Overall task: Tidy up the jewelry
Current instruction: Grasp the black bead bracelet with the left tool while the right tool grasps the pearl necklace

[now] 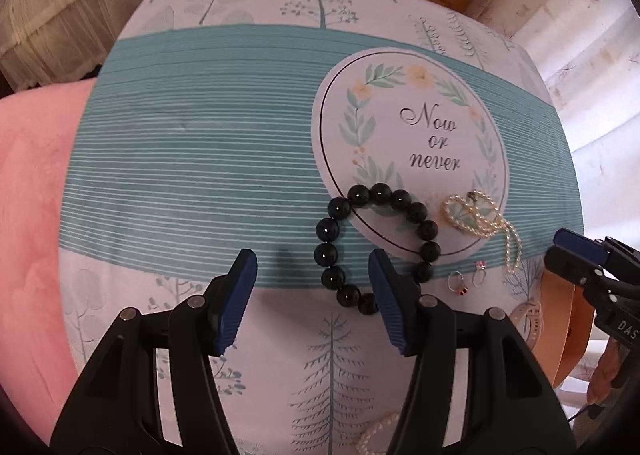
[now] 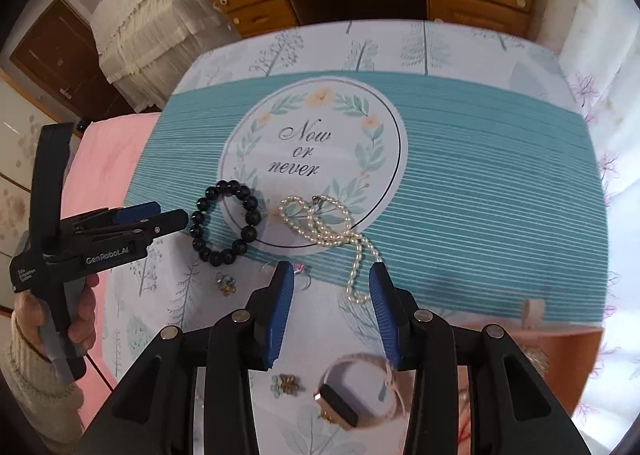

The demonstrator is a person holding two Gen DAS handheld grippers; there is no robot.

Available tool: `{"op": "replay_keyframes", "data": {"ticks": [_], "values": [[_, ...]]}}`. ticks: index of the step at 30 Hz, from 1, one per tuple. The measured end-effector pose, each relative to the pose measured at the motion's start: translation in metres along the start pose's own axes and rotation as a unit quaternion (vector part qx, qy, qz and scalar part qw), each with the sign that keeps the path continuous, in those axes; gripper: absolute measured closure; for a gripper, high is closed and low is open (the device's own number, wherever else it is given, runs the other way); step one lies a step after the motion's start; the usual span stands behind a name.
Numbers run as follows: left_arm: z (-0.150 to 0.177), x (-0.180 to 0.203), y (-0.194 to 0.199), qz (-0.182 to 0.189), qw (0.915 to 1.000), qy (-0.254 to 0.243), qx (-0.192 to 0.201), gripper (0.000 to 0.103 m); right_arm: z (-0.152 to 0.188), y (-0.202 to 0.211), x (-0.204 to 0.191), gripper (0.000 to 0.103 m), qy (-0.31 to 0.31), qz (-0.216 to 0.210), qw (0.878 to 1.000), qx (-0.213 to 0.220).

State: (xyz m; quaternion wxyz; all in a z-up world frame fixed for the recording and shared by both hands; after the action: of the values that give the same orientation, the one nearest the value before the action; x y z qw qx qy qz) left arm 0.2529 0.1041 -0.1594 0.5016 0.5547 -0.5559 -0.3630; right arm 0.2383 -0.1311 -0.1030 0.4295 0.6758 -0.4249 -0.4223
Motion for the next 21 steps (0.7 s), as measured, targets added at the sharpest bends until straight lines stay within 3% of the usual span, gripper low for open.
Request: {"op": "replay_keyframes", "data": {"ticks": [9, 16, 21], "values": [[-0.004, 0.008, -0.027, -0.02, 0.9996, -0.005, -0.02, 0.048, -0.02, -0.054, 0.018, 0.063, -0.011, 0.013, 0.999, -0.051], [-0.006, 0.017, -0.032, -0.03, 0.9992, -0.016, -0.019, 0.048, -0.025, -0.072, 0.01, 0.062, 0.027, -0.01, 0.997, -0.073], [-0.007, 0.019, -0.034, -0.027, 0.9992, -0.019, -0.021, 0.048, -0.024, -0.074, -0.003, 0.047, 0.098, -0.019, 0.992, -0.077]]}}
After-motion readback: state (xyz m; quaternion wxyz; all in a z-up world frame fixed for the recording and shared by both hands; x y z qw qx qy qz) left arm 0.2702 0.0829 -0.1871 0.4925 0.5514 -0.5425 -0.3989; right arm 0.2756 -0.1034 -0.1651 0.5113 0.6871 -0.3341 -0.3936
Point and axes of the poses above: each gripper's, at about its wrist camera, not at the fingertips, and y roughly against the way its jaws point, x to its right, z to its underside, the point moved 7 cm from there along -y, roughly the way its jaws point, and after that the axes turned 3 degrees about y, right-handed, at the moved point
